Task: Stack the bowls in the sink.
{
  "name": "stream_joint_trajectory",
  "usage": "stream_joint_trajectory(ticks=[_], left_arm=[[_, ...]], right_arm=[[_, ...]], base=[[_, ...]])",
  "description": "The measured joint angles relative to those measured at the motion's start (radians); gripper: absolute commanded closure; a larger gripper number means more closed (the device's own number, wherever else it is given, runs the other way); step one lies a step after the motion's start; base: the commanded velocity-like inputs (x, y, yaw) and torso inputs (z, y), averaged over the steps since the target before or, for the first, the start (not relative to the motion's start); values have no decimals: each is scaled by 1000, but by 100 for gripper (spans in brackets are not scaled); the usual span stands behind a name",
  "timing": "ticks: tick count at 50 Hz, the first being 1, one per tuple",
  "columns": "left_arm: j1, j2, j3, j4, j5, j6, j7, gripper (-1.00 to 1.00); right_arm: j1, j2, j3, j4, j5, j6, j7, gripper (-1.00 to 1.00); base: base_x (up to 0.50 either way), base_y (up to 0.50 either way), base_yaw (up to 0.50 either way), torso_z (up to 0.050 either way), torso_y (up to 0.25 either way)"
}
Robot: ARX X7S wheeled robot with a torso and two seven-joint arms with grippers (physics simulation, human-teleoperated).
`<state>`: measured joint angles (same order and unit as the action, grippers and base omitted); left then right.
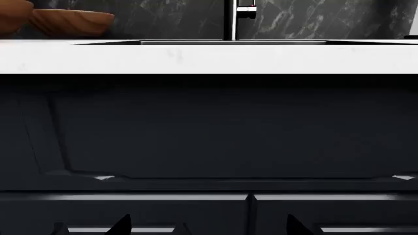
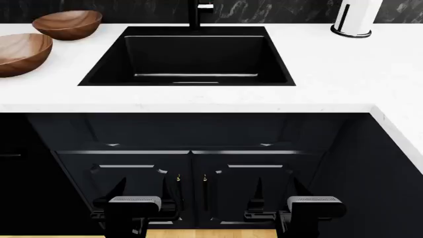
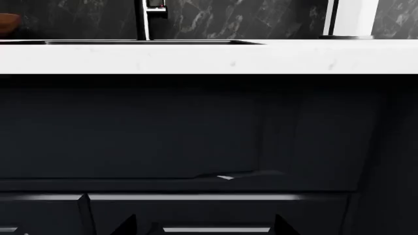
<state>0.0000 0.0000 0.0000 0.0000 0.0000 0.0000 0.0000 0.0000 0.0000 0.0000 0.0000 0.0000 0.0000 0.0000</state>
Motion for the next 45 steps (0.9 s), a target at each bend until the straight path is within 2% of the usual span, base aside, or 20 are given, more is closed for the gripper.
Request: stream_joint_trajectory(ticks=[11,45], left_arm=[[-1,-20,28,-6,-23,17,-14,-100],[-4,-80,100,-19,-81,48,-58,-100]], right_arm=[[-8,24,-25,-3,22,-19,23,-100],[-16,81,-100,-2,51,-56,91,-100]], base=[[0,52,0,0,0],[0,500,0,0,0]])
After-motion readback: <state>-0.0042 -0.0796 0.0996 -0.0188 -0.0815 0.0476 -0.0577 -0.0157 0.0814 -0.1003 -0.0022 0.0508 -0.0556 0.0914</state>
